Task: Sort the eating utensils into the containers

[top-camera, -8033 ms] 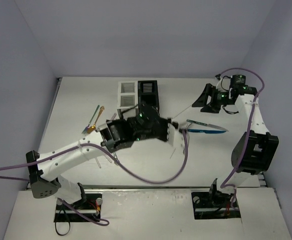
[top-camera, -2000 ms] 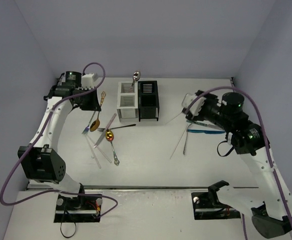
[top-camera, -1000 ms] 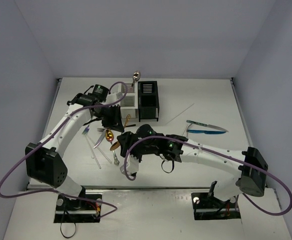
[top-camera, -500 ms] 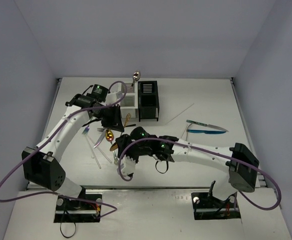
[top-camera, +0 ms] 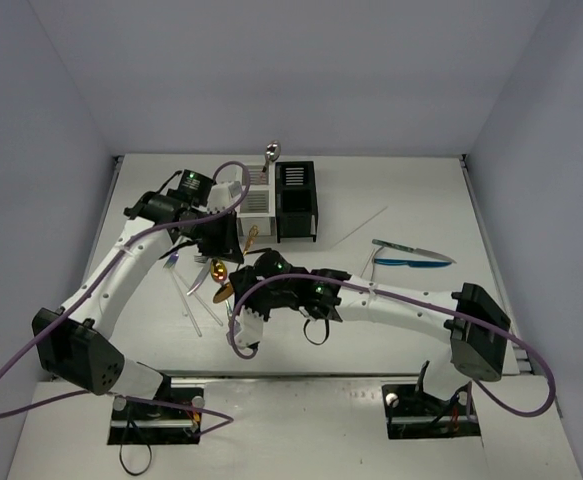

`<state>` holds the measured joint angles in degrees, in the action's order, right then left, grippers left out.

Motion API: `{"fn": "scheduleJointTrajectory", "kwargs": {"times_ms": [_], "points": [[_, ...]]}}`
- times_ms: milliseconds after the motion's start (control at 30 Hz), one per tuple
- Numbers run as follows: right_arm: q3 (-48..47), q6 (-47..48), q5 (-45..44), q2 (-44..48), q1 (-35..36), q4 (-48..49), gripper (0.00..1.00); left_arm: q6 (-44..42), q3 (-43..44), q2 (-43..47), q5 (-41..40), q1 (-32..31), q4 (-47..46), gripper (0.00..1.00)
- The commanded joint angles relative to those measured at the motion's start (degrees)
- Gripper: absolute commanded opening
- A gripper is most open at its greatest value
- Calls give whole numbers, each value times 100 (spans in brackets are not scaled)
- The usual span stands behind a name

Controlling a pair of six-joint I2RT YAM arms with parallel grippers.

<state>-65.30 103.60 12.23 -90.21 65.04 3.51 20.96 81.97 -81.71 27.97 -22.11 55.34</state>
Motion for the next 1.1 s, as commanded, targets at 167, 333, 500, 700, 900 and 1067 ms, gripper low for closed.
{"fn": "scheduleJointTrajectory", "kwargs": {"times_ms": [167, 333, 500, 700, 900, 1067], "points": [[-246, -33, -40, 71, 3, 414, 0, -128, 41, 264, -144, 0, 91, 53], [-234, -346, 107, 328, 64, 422, 0, -118, 615, 100, -201, 443, 91, 85], [-277, -1421, 81, 557, 88, 467, 0, 73, 1705, -219, 190, 1767, 76, 89], [-639, -3449, -269, 542, 12, 657, 0, 418, 2897, -569, 290, 3194, -251, 89], [-1616, -6573, -1327, -31, -523, 1633, 0, 520, 2508, -353, 326, 3791, -855, 89], [-3288, -8821, -3088, -1043, -1218, 1876, 0, 406, 1697, -72, 482, 3811, -1133, 89]]}}
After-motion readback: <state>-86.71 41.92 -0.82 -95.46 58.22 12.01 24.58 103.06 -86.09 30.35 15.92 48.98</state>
